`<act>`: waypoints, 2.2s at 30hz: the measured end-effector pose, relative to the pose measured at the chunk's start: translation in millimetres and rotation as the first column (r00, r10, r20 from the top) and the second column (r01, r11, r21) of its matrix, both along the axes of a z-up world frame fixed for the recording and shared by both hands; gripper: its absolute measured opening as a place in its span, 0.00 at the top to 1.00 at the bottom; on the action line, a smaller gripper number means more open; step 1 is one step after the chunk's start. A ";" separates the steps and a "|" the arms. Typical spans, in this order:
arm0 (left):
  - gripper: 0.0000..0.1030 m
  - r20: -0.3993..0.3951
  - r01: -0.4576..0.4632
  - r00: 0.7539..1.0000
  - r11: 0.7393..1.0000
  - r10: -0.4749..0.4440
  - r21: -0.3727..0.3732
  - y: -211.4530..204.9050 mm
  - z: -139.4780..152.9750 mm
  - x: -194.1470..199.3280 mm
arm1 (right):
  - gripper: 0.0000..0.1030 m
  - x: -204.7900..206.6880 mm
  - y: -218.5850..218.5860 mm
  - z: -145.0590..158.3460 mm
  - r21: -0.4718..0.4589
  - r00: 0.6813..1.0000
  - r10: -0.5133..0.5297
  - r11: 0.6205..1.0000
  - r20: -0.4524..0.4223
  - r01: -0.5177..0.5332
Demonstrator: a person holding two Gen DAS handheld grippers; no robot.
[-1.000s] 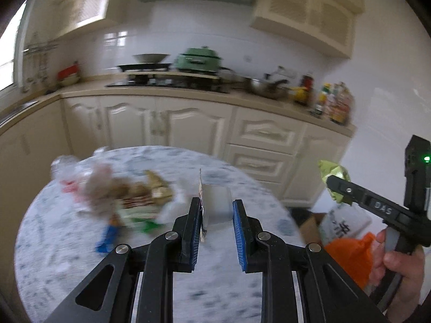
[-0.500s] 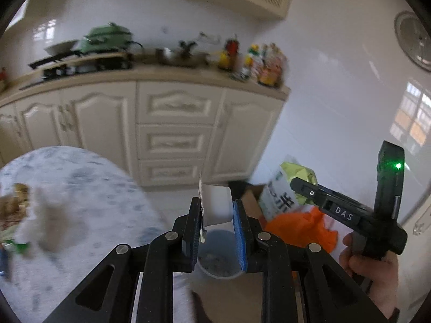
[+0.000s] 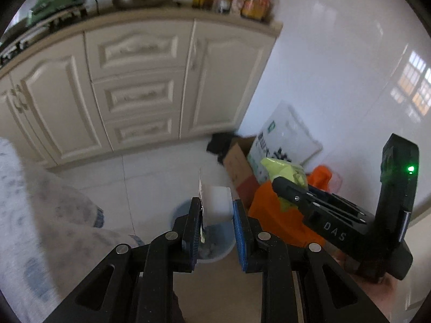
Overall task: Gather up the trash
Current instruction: 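Carry both items to the blue bin and open both grippers over it, then move both tools back to the trash pile on the table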
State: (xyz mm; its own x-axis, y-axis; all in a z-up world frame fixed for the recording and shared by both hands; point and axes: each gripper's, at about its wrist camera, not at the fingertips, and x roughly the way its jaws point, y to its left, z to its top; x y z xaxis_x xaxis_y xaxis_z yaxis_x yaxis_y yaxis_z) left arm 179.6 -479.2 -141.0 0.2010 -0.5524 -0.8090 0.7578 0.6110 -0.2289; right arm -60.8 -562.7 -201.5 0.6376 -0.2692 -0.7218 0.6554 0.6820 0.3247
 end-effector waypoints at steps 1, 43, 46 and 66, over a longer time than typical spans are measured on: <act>0.81 -0.011 0.001 1.000 1.000 -0.001 0.015 -14.4 -3.9 8.9 | 0.68 1.3 -6.3 -8.3 0.018 1.000 -0.006 1.000 -0.009 0.006; 0.01 0.184 -0.190 0.963 0.980 0.198 -0.059 78.8 63.1 -23.6 | 0.00 7.4 14.7 19.0 0.057 0.998 -0.064 0.996 -0.008 0.064; 0.01 0.204 -0.232 0.946 0.966 0.251 -0.115 131.9 81.3 -32.8 | 0.00 25.3 47.1 48.2 0.010 1.000 0.000 1.000 0.023 0.000; 0.01 0.331 -0.545 0.709 0.782 0.623 -0.302 394.2 117.1 -117.6 | 0.00 131.3 263.9 130.8 -0.267 0.933 0.354 0.907 0.063 -0.326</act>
State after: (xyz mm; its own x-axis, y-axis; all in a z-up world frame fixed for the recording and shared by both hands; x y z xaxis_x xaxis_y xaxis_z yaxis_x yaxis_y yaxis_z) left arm 62.0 -84.9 -23.9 0.8053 -0.3342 -0.4897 0.3065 0.9417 -0.1385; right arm 70.5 -298.8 -70.7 0.7919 -0.1837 -0.5823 0.3403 0.9246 0.1712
